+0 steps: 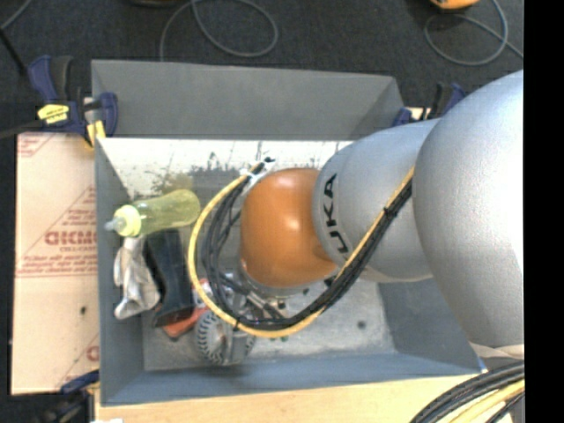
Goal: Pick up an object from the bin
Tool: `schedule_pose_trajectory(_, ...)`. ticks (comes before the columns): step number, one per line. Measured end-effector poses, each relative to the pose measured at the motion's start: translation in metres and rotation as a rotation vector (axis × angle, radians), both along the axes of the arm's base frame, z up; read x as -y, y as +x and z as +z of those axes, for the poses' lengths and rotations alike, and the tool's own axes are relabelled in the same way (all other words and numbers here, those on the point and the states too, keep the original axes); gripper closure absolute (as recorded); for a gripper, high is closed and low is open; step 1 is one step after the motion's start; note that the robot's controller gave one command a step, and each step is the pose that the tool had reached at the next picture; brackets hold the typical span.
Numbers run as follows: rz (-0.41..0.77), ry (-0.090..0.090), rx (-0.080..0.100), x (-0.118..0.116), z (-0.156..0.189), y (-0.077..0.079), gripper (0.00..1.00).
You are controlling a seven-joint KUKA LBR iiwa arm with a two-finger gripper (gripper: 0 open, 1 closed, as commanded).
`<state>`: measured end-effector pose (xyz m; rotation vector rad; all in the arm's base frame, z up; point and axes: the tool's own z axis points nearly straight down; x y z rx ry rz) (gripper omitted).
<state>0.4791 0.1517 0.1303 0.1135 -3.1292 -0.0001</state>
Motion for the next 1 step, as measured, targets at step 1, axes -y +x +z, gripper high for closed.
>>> schedule_pose_trajectory(1,-0.187,-0.003,-0.004,0.0027,-0.0038,-0.0007,1.0)
